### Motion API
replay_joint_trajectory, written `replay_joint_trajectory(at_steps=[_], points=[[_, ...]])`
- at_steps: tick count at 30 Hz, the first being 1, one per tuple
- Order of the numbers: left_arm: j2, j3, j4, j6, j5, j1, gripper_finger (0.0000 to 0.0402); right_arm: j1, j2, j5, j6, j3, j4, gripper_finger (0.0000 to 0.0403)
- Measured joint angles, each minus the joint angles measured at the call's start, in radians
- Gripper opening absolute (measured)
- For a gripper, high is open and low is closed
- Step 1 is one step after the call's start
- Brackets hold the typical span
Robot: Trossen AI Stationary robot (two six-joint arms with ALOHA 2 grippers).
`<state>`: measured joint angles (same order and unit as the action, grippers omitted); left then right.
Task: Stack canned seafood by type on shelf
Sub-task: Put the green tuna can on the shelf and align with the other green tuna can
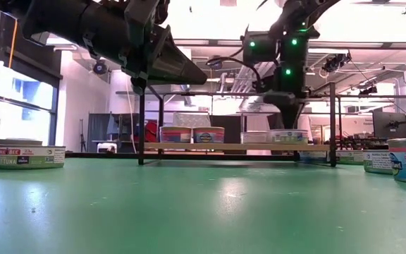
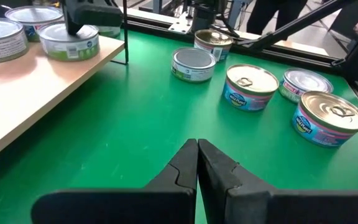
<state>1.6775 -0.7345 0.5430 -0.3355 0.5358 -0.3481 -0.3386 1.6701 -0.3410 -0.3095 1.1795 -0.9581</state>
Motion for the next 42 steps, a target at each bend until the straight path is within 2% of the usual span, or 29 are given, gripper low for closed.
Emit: replay_joint_trajectory(at_steps=[9,13,17,25,35,39,42], points=[[0.0,0.0,-0.001,-0.002,0.008,0.0,0.0,0.014,-0.021,0.01,-0.004,-0.001,-0.005,0.0002],[0.0,0.0,-0.001,-0.002,0.008,0.0,0.0,0.018,-0.021,0.056,-0.005,-0.001,-0.013,0.0002],[0.0,0.0,0.0,-0.002,0.01,0.0,0.0,0.017,-0.023,0.09,-0.03,0.0,-0.091,0.0002],[0.0,0.0,0.0,-0.002,0.012,0.0,0.0,0.016,-0.023,0.018,-0.073,-0.002,-0.187,0.0002],[0.0,0.0,0.0,-0.002,0.011,0.0,0.0,0.033,-0.022,-0.03,-0.075,0.03,-0.193,0.0002],[0.0,0.0,0.0,-0.002,0.011,0.0,0.0,0.059,-0.022,-0.033,-0.044,0.068,-0.169,0.0002],[0.0,0.0,0.0,-0.002,0.011,0.0,0.0,0.065,-0.022,0.014,0.0,0.062,-0.108,0.0002]])
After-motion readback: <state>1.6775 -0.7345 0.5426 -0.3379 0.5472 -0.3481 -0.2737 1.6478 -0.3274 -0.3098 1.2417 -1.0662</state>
